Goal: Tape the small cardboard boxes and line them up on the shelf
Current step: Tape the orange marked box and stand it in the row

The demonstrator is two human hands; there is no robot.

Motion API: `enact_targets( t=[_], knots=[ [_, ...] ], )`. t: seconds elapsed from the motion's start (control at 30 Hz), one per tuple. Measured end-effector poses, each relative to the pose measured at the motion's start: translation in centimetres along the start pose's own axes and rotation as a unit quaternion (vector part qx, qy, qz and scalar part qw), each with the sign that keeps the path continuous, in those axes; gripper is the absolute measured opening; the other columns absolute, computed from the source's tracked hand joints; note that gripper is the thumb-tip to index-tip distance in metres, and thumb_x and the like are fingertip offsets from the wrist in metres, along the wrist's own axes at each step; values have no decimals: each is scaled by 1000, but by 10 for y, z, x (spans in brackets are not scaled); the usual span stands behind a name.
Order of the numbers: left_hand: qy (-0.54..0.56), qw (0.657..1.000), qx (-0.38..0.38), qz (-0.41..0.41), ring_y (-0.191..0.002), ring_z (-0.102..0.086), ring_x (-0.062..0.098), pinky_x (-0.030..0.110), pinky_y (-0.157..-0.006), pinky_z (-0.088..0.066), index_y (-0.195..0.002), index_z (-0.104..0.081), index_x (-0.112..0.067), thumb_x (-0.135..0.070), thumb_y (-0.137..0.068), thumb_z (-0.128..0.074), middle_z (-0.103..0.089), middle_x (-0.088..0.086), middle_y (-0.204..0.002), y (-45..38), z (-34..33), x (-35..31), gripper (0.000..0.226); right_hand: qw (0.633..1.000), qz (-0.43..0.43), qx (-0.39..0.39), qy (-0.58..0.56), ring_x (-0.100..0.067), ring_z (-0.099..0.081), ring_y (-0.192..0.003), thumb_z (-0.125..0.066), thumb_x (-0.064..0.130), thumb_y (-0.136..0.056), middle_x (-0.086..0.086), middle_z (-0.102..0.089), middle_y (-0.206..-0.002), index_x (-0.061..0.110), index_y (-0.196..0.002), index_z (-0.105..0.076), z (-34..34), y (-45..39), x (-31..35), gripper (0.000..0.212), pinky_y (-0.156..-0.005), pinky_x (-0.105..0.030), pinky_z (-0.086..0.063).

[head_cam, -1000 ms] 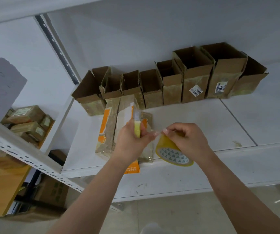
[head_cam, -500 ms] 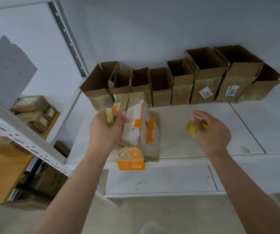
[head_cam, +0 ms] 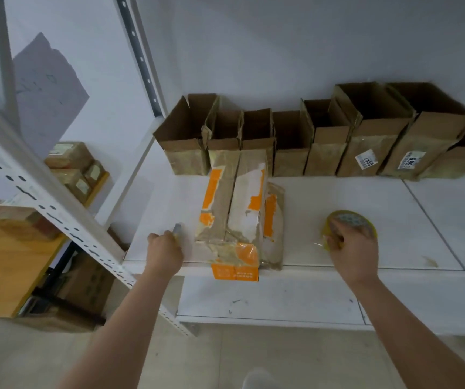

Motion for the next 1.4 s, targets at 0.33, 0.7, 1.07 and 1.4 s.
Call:
enact_targets(
  t=[0.33, 0.7, 1.07, 1.4],
  knots=[
    [281, 946, -138, -83, -118, -54, 26, 31, -100, -39, -135, -55, -11, -29, -101, -49, -55, 16, -132, 10, 34, -13, 39, 990, 58, 27, -125, -25, -57, -111, -54, 38, -96, -10, -59, -125, 14, -143, -44, 32, 17, 84, 54, -92, -41, -46],
    [412, 862, 2, -296, -96, -62, -8, 9, -88, -45, -127, -61, -34, -36, -87, -66, -67, -27, -111, 90, 68, -83, 40, 966, 170, 140, -137, -5, -66, -93, -30, 72, -82, 15, -69, -117, 37, -140, -49, 55, 38, 146, 70, -75, -18, -49],
    [397, 864, -62, -305, -124, -43, -16, -1, -91, -37, -124, -62, -38, -21, -79, -79, -61, -18, -120, 107, 55, -115, 51, 957, 131, 121, -230, 6, -65, -91, -71, 56, -61, 14, -65, -123, 40, -129, -57, 69, 32, 104, 71, -84, -18, -52],
    [379, 861, -63, -331, -114, -54, -11, 11, -89, -49, -131, -56, -45, -45, -79, -75, -58, -37, -119, 115, 71, -127, 56, 959, 145, 64, -237, -14, -70, -72, -62, 67, -68, 16, -72, -104, 36, -126, -62, 91, 26, 103, 66, -69, -39, -57]
  ],
)
Point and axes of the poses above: each hand's wrist, its own y-axis away from the middle knuckle, its own z-axis out of the back of the hand, x = y × z, the point moved 5 cm from there along -y, towards the middle knuckle
